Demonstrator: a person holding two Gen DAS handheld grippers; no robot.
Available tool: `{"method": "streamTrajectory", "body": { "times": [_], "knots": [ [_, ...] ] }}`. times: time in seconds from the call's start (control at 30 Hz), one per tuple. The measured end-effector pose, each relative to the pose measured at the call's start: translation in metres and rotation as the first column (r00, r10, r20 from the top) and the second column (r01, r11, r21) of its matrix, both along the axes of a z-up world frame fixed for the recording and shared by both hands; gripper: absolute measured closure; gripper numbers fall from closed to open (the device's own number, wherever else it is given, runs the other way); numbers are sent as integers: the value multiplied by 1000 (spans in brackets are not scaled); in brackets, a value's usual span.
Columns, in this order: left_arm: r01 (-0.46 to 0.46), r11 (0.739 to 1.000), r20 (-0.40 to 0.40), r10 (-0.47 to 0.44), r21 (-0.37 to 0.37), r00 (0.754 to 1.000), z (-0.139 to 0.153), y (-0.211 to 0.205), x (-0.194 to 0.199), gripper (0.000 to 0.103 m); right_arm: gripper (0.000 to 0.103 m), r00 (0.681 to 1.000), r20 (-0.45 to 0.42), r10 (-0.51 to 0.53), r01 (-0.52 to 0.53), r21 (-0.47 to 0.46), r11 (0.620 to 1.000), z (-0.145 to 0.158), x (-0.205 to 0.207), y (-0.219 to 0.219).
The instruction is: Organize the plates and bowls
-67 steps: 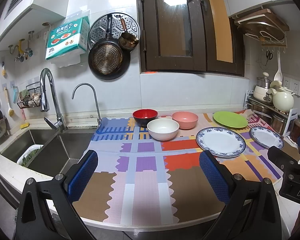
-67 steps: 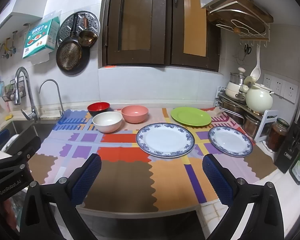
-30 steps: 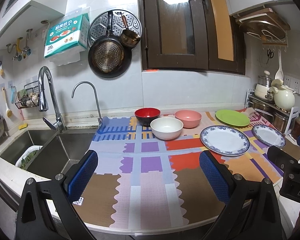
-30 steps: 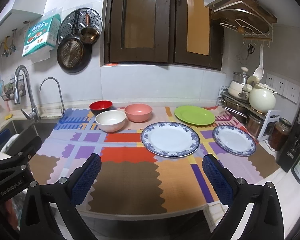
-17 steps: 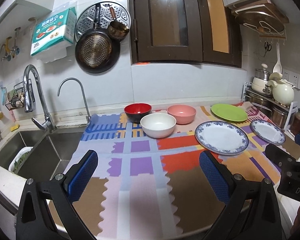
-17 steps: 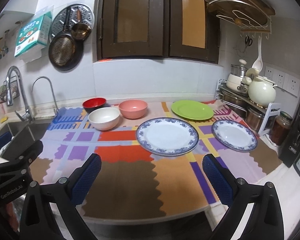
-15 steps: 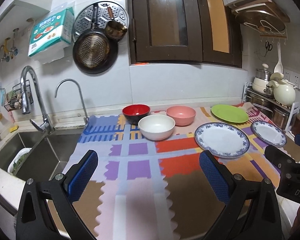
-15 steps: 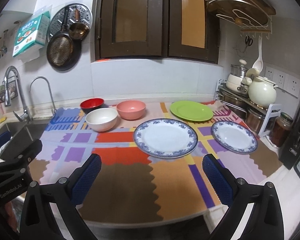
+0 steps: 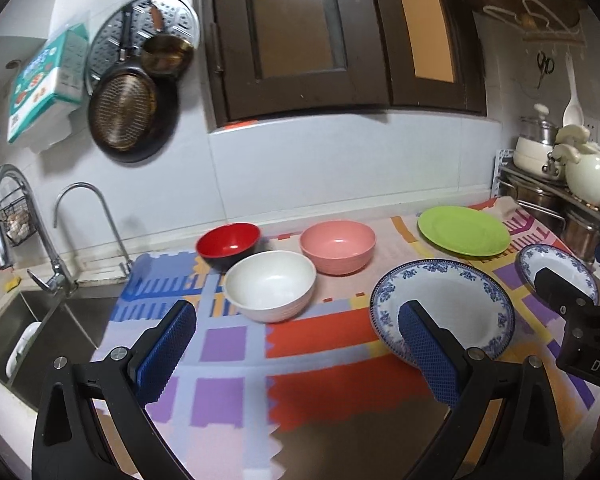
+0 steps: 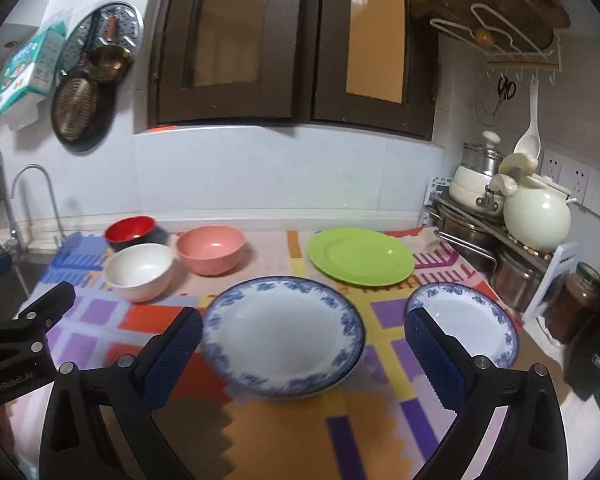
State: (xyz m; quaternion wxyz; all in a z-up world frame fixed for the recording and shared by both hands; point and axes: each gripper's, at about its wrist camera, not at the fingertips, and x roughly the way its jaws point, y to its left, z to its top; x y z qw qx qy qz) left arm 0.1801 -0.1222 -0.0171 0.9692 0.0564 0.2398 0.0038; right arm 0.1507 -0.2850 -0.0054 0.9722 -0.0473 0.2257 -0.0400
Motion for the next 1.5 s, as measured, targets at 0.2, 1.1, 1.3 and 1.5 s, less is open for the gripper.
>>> {"method": "streamTrajectory", "body": {
  "times": [0.2, 1.1, 1.3, 1.5],
  "knots": [
    [-6, 1000, -36, 7, 17, 999, -14, -25, 31, 0, 1, 999, -50, 5, -3, 39, 999, -17, 42, -31],
    [54, 997, -362, -67, -46, 930, -110, -67, 144, 33, 13, 947, -316, -63, 98, 97, 990, -103, 157, -88],
    [82, 995, -401, -101, -64, 910, -120, -74, 150, 37, 22, 928, -366, -70, 113, 97, 989, -113, 166, -94],
    [87, 994, -407, -108, -69, 907, -121, -75, 156, 43, 31, 916, -397, -63, 114, 108, 988, -120, 171, -97]
  ]
}}
